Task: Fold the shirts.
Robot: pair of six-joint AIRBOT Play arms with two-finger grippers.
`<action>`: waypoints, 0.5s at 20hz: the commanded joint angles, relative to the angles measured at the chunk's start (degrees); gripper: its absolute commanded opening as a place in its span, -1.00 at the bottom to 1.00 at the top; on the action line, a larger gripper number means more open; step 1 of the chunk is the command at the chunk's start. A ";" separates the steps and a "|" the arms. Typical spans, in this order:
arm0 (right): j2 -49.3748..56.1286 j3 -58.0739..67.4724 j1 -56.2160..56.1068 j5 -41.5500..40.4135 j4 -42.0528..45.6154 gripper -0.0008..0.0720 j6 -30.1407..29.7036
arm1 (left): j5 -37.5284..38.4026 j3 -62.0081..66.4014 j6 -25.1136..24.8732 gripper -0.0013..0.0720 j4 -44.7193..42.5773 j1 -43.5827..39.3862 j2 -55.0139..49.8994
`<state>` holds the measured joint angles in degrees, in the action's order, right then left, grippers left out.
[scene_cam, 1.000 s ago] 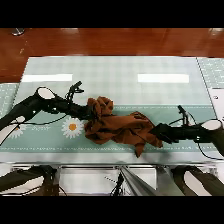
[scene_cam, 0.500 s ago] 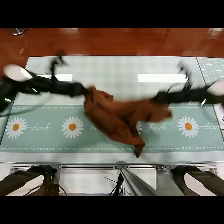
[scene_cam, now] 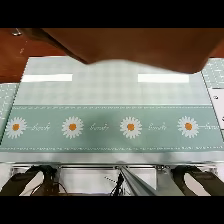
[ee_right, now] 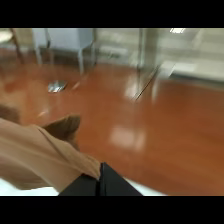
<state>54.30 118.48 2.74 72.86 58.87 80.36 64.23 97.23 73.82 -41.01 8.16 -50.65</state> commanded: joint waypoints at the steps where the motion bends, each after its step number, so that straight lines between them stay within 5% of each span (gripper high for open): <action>1: -8.15 4.94 0.07 2.05 10.03 -0.88 0.70 | 3.85 2.82 2.58 -0.91 -11.63 5.20 8.55; 5: -13.88 3.37 0.07 8.15 14.27 -0.88 3.23 | 19.26 -2.89 4.59 -0.91 -12.90 5.73 15.15; 10: -16.17 -17.35 0.07 12.68 12.31 -0.88 4.76 | 20.37 -33.97 6.62 -0.91 -6.36 5.73 25.42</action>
<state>39.62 110.89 2.76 82.76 70.70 84.07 81.69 78.24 79.42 -49.91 13.65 -30.48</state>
